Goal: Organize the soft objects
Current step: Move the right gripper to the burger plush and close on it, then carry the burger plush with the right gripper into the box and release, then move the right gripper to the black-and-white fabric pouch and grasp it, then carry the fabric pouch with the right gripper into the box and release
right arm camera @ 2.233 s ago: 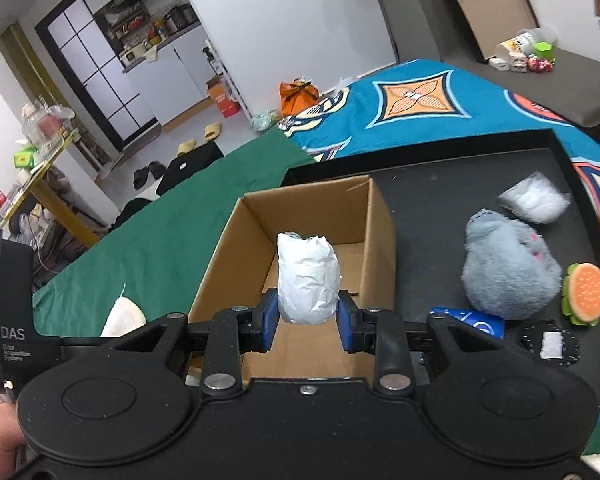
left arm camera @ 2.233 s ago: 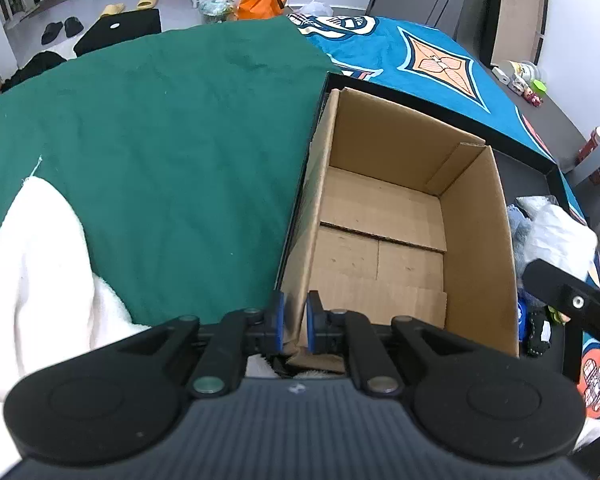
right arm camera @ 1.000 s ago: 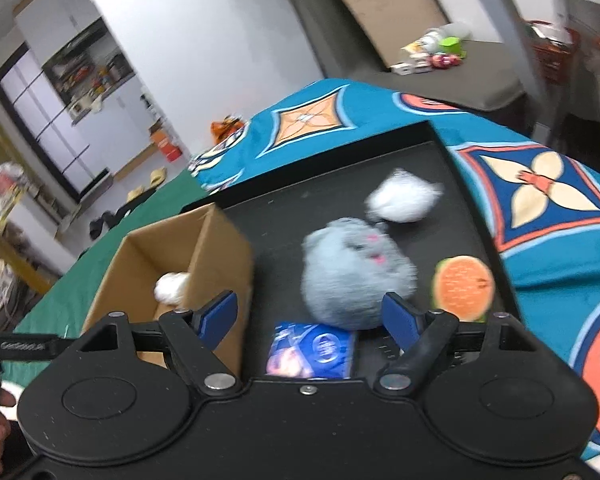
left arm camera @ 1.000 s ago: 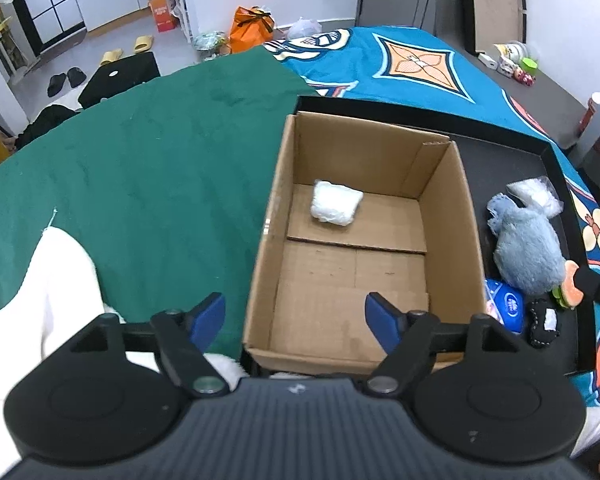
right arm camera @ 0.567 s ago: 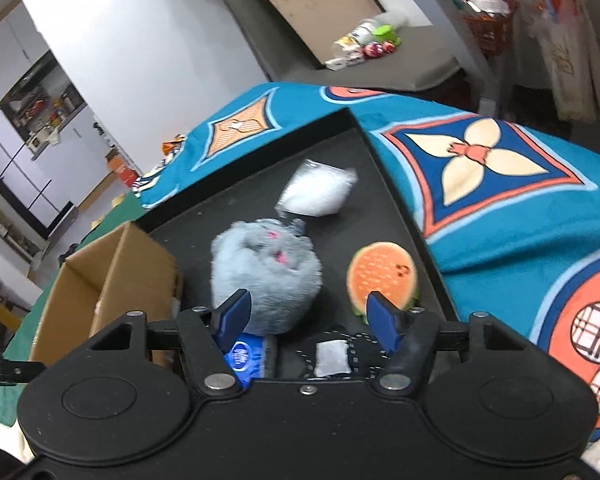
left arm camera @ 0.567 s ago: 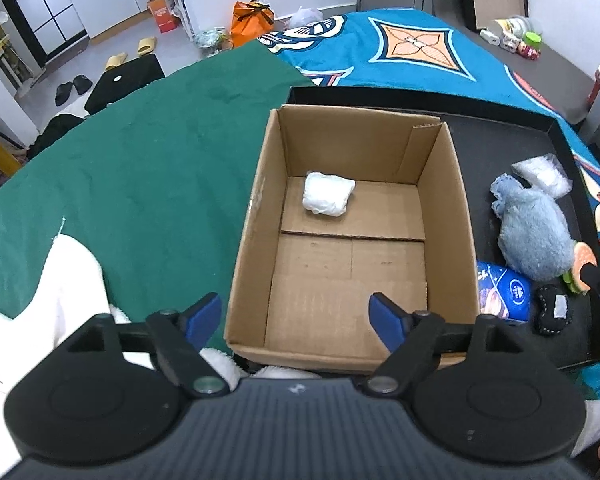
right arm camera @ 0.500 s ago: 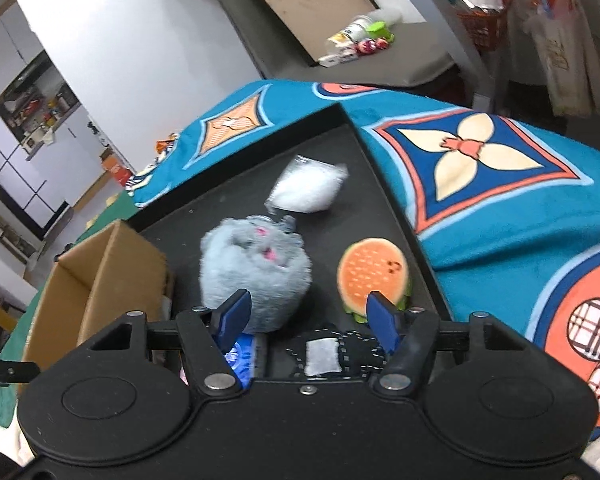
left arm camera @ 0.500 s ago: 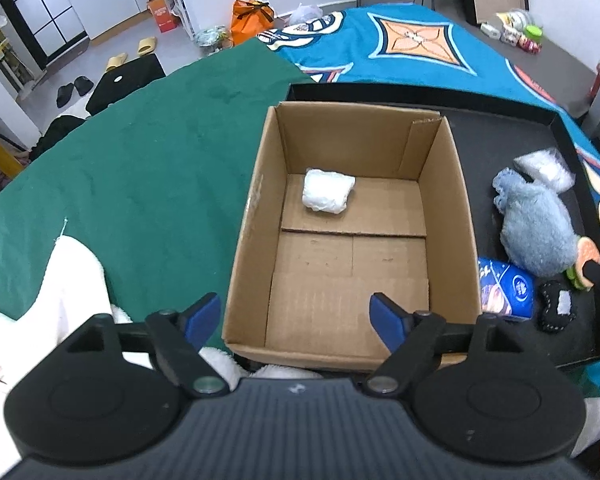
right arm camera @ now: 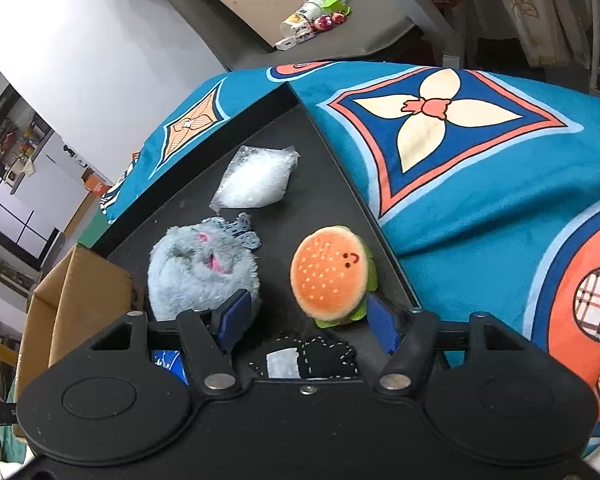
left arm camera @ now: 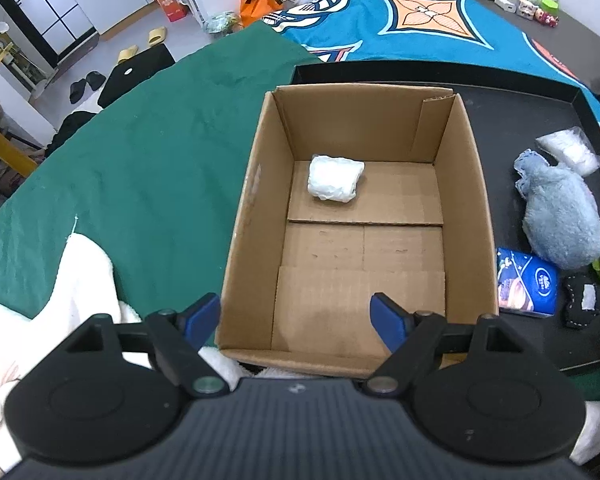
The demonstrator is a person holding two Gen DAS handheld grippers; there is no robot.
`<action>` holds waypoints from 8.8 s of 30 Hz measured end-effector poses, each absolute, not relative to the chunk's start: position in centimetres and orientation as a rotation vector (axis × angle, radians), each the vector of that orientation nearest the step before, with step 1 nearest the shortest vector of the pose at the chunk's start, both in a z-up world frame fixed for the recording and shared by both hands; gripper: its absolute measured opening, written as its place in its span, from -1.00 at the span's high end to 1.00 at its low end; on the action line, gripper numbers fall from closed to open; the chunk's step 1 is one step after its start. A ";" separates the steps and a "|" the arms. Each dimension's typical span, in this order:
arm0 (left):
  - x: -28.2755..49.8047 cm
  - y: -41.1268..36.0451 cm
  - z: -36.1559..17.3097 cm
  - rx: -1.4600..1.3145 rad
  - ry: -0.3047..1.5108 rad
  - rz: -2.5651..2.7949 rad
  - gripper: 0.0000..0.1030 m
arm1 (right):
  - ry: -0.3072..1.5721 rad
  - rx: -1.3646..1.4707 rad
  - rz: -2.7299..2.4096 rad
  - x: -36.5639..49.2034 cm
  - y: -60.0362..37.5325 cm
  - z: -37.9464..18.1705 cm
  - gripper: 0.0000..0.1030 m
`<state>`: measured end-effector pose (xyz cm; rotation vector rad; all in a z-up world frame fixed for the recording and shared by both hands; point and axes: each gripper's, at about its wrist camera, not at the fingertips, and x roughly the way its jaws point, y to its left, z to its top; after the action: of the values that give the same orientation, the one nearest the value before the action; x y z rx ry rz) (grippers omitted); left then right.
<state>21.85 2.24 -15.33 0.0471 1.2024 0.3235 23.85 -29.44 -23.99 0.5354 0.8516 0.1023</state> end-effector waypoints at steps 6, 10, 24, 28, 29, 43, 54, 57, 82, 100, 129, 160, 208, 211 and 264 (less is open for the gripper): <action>22.1 2.5 -15.4 0.043 1.197 0.350 -0.58 | 0.846 0.495 0.097 24.5 -29.2 -24.2 -0.23; 22.4 2.3 -15.7 0.055 1.209 0.345 -0.58 | 0.846 0.461 0.094 24.9 -28.7 -24.6 0.00; 21.1 3.6 -14.8 0.024 1.166 0.346 -0.58 | 0.836 0.372 0.117 24.1 -27.9 -23.4 0.44; 20.4 4.4 -14.4 0.009 1.143 0.355 -0.58 | 0.824 0.372 0.111 23.4 -28.2 -22.4 0.44; 20.2 4.6 -14.3 0.002 1.138 0.354 -0.58 | 0.819 0.362 0.110 23.1 -28.2 -22.1 0.44; 18.6 6.1 -13.1 -0.068 1.070 0.331 -0.57 | 0.779 0.265 0.098 21.1 -26.4 -18.5 0.44; 18.2 7.1 -13.0 -0.117 1.050 0.301 -0.51 | 0.774 0.250 0.140 20.4 -23.9 -16.1 0.44; 18.1 7.2 -13.0 -0.123 1.042 0.294 -0.50 | 0.765 0.242 0.146 20.5 -23.2 -15.5 0.44; 19.2 10.5 -15.6 -0.297 1.083 0.227 0.17 | 0.730 0.169 0.298 22.7 -13.4 -11.5 0.43; 19.5 11.9 -16.7 -0.363 1.093 0.227 0.75 | 0.742 0.164 0.402 23.9 -8.6 -12.1 -0.14; 18.7 7.8 -13.7 -0.171 1.040 0.243 -0.37 | 0.719 0.271 0.270 19.4 -19.6 -15.6 -1.00; 20.9 3.2 -14.2 0.028 1.122 0.317 -0.39 | 0.874 0.349 0.155 21.3 -24.7 -23.3 0.24; 19.8 5.8 -14.3 -0.040 1.084 0.298 -0.27 | 0.784 0.092 0.150 20.6 -21.7 -18.2 0.49; 19.6 6.0 -14.3 -0.052 1.078 0.289 -0.15 | 0.773 0.085 0.151 20.5 -21.3 -17.4 0.49; 19.4 11.5 -16.2 -0.326 1.029 0.238 0.78 | 0.622 0.056 0.431 21.6 -8.2 -11.5 -0.37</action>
<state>19.36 11.48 -16.16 -0.3257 1.0289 0.2376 21.64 -8.23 -11.45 0.0562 0.6223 0.4310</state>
